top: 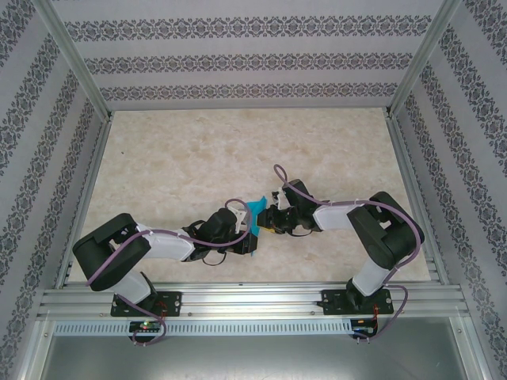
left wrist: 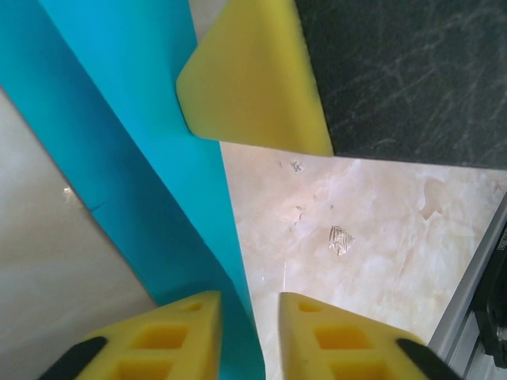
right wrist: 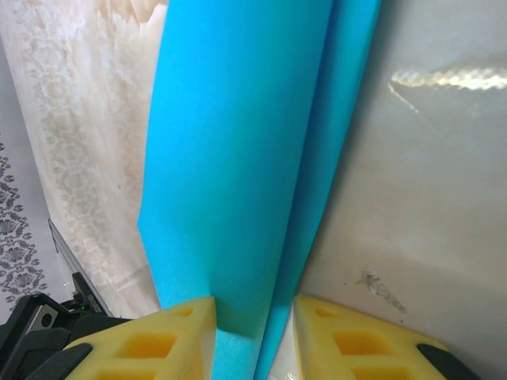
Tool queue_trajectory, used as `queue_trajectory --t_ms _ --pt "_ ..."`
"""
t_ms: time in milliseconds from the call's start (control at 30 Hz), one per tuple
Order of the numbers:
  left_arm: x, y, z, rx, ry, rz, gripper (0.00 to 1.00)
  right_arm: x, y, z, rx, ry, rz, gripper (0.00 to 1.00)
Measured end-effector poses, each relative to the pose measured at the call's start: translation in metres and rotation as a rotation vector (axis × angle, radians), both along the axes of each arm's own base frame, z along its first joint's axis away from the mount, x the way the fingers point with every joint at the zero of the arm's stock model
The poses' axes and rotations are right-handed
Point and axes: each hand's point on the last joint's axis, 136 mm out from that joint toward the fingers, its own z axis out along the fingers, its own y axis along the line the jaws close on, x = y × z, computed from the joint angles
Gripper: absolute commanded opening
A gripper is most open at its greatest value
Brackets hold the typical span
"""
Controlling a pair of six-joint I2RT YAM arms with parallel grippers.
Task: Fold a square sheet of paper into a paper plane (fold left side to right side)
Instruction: Fold the wing for the fifth time at the center of the table.
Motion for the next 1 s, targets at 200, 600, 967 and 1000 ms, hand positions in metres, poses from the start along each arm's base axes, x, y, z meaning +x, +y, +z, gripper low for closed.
queue_trajectory --t_ms 200,600,967,1000 --pt "0.000 0.000 0.002 -0.004 0.001 0.003 0.40 0.000 0.001 0.000 -0.001 0.006 0.002 0.32" --pt "0.025 0.015 0.048 -0.094 -0.058 0.077 0.52 0.001 0.002 0.000 0.000 0.010 0.004 0.31" --pt "0.062 0.038 0.033 -0.066 0.041 0.167 0.50 0.001 0.002 -0.001 -0.002 0.012 0.004 0.31" --pt "0.063 0.036 0.030 -0.065 0.052 0.161 0.49 0.001 0.002 -0.001 -0.002 0.012 0.004 0.31"
